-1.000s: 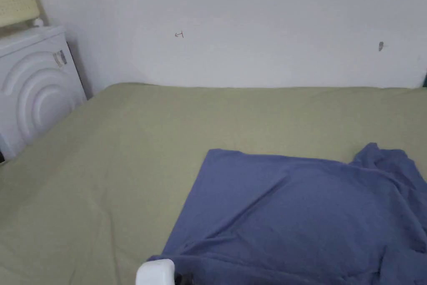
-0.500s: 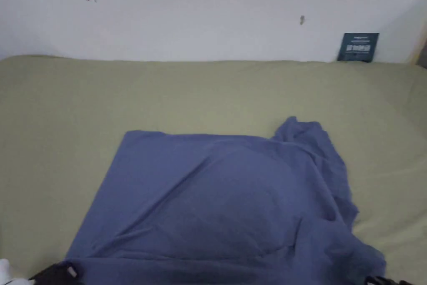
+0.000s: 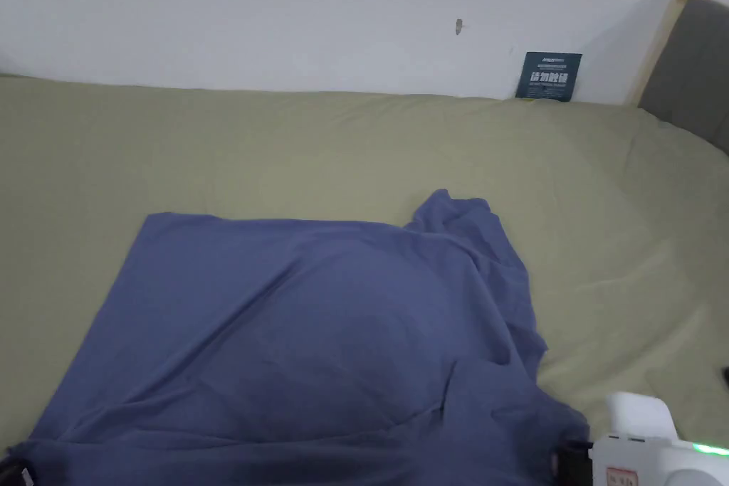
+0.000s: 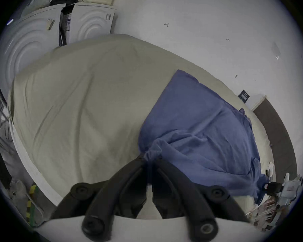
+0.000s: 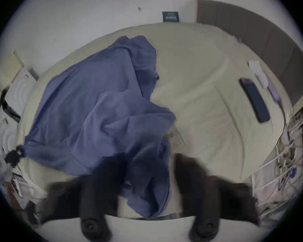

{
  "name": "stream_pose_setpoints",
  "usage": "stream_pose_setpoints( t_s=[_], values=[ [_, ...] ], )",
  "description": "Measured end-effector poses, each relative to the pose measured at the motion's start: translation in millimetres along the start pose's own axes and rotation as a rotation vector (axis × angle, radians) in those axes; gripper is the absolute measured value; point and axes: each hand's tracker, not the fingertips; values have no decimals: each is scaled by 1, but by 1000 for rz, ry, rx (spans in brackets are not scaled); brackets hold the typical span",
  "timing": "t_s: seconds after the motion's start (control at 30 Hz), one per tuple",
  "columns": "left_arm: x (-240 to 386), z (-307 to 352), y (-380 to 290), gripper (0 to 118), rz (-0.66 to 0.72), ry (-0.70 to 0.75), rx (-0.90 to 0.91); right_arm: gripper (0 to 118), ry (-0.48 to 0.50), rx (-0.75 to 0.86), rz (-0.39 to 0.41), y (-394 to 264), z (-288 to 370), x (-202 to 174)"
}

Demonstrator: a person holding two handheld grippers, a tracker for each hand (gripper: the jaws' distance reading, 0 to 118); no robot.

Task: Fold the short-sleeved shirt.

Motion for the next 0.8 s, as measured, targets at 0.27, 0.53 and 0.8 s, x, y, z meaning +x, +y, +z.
stream_pose_setpoints(
  t_s=[0.27, 0.53, 0.8],
  values=[
    [0, 2, 5, 3, -32, 7, 10, 3, 4, 129, 36, -4, 26, 2],
    [11, 12, 30, 3, -178, 15, 37, 3, 5, 204, 146, 17, 41, -2],
    [31, 1, 81, 3, -291, -12, 49, 3, 41, 289, 183, 73, 40, -3]
  ],
)
